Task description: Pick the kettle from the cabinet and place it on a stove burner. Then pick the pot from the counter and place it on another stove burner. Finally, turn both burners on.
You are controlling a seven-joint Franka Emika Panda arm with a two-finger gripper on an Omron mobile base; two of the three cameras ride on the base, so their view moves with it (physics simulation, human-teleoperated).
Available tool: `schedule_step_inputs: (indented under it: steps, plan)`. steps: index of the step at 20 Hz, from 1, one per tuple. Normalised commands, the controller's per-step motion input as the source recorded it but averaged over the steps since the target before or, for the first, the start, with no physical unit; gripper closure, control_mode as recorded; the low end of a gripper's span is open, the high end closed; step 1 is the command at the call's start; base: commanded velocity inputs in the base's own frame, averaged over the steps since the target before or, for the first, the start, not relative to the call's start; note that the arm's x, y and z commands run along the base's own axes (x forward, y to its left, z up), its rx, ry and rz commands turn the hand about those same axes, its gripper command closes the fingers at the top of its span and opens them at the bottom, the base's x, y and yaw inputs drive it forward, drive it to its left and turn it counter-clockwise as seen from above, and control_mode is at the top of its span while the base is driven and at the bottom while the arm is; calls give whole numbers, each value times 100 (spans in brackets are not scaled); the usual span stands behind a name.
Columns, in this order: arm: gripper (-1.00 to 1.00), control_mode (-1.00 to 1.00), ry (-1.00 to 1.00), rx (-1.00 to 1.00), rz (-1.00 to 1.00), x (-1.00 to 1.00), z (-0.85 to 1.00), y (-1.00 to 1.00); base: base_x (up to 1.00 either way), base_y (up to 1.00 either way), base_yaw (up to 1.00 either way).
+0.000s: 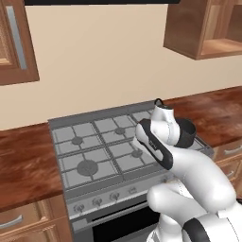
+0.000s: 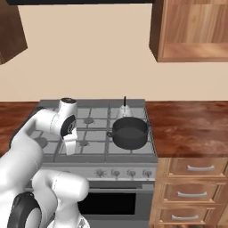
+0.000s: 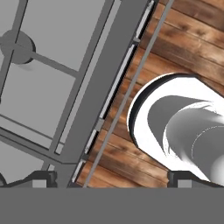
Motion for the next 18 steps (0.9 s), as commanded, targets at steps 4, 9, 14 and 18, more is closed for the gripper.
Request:
schedule_step_inputs:
  steps: [4, 9, 14, 18]
  plan:
    - [-100, 100, 0, 0, 0, 0, 0, 0, 23, 0, -14]
    - [-100, 100, 0, 0, 0, 0, 0, 0, 30, 5, -13]
    - [-100, 100, 0, 0, 0, 0, 0, 0, 41, 3, -5]
    - [-100, 100, 0, 0, 0, 0, 0, 0, 20, -4, -1]
